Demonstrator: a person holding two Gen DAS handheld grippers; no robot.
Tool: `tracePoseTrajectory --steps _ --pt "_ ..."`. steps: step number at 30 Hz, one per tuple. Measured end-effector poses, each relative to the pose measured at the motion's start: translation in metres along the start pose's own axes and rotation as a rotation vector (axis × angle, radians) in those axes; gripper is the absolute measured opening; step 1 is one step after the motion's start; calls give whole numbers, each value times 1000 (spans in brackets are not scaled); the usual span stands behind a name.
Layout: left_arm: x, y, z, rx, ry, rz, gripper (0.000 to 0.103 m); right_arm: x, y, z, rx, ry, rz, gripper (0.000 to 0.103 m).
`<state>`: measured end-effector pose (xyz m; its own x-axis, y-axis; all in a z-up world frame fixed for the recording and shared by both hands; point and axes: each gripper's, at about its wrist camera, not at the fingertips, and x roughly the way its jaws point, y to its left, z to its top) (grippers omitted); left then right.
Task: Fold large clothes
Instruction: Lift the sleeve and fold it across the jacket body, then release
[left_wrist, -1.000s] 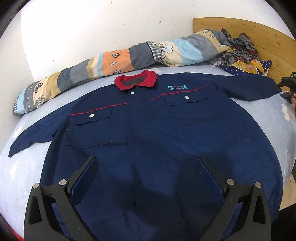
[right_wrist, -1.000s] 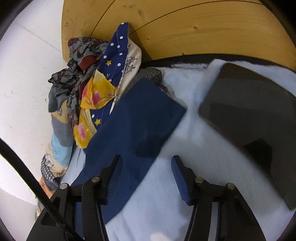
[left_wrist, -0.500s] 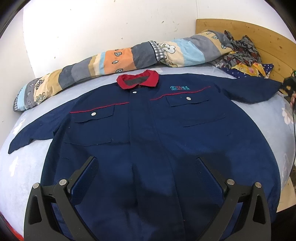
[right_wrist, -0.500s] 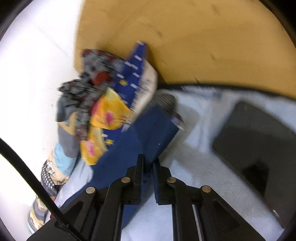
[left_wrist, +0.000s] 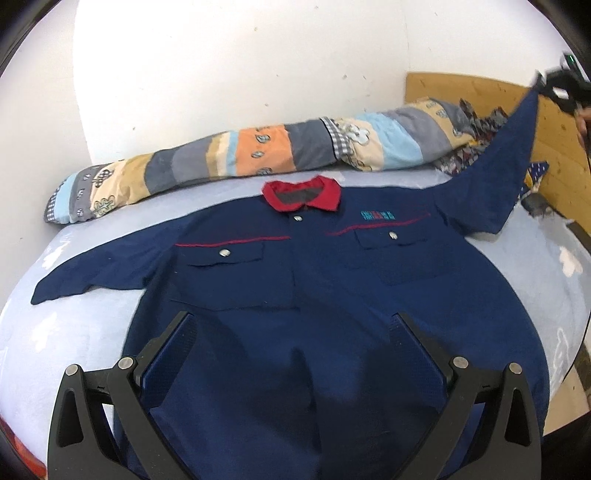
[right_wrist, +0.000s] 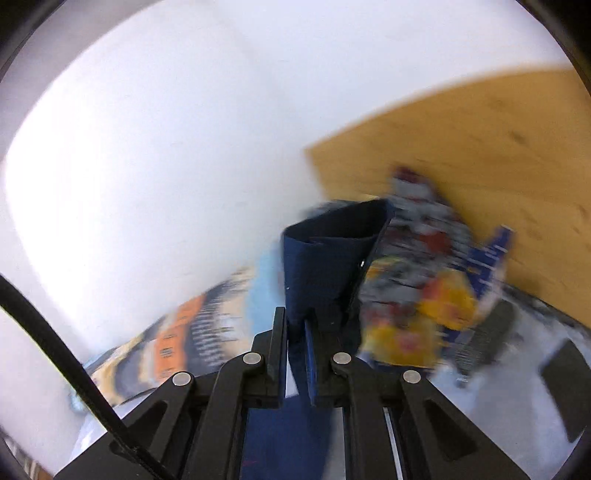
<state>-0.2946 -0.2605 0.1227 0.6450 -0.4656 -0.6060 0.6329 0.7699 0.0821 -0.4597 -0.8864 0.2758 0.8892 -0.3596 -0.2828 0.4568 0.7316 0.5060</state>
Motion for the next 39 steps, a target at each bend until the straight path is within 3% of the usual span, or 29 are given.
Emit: tracePoseTrajectory --steps 6,10,15,18,21,25,26,27,28,29,31,34,36,37,39 --pt "-24 25 2 -48 -44 6 103 5 155 -9 -143 20 177 9" --pt "-39 45 2 -89 -69 21 103 21 258 -60 -267 98 285 9" --pt "-55 77 -2 -147 -91 55 103 63 347 -195 -400 304 377 9" --pt "-62 95 -4 -188 -97 74 103 98 374 -311 -470 485 382 9" --pt "-67 107 -6 -223 -98 76 103 124 375 -420 -522 645 357 9" --pt "-63 111 -6 -237 -77 73 103 149 347 -504 -581 799 250 15" --pt "-62 111 -7 -237 -71 67 103 149 342 -506 -580 786 263 16" --pt "-61 110 -7 -235 -68 67 103 149 341 -502 -589 793 276 29" --pt "-59 109 -6 -231 -68 67 103 147 341 -497 -601 825 300 49" --pt "-58 107 -6 -225 -69 66 103 141 342 -485 -596 849 359 55" --pt "-56 104 -4 -224 -70 65 103 119 342 -455 -612 821 478 63" --pt "-50 103 -1 -226 -66 53 103 93 326 -402 -672 708 549 70" --pt "-47 100 -1 -221 -59 47 103 92 303 -367 -676 590 473 73" --pt "-45 99 -1 -216 -57 47 103 100 282 -349 -665 535 395 73" --pt "-42 96 -1 -197 -50 50 103 130 219 -318 -567 485 154 69"
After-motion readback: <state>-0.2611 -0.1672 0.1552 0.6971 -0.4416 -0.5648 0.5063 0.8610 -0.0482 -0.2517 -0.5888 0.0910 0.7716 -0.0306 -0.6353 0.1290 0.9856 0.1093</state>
